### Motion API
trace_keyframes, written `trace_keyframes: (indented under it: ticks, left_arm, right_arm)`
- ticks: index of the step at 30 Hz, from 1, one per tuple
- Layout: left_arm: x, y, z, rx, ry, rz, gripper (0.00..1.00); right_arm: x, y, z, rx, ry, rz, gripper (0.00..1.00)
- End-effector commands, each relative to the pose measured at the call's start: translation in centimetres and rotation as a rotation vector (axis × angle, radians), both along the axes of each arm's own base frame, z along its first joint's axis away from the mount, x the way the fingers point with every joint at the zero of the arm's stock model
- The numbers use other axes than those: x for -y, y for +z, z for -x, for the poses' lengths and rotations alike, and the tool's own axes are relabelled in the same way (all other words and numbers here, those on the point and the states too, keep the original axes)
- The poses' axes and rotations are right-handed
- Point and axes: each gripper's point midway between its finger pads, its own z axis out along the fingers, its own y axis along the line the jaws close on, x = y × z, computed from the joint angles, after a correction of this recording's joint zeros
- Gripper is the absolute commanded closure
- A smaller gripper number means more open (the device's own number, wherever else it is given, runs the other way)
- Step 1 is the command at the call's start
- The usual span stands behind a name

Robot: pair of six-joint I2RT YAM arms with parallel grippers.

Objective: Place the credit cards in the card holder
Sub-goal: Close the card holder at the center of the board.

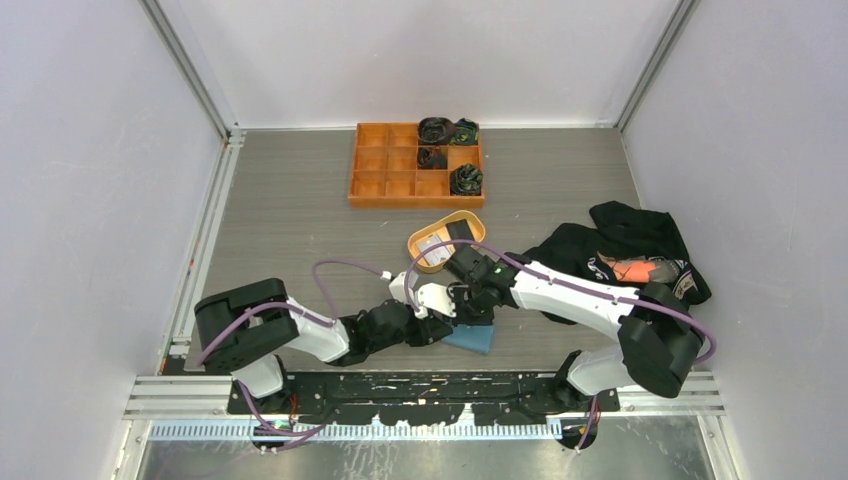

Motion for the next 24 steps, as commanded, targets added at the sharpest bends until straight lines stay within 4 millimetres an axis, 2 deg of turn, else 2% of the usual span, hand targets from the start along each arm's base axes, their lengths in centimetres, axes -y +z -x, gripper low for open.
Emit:
trace_keyframes:
  ticks: [1,9,24]
  left_arm:
    - [0.7,2.7,-0.9,0.055,0.043,0.088,1.0]
    - [0.7,2.9,-0.9,0.063,0.049,0.091,1.0]
    - [0.6,2.8,-0.8,0.065,0.046,0.087,1.0]
  right_arm:
    - [-1.1,1.0,0.3,0.021,0.062,-0.059,0.99]
    - [-1.1,0.9,1.0,0.023,0.096,-0.046,0.99]
    - [0.1,0.3,2.0,0.05,0.192,0.018,0.99]
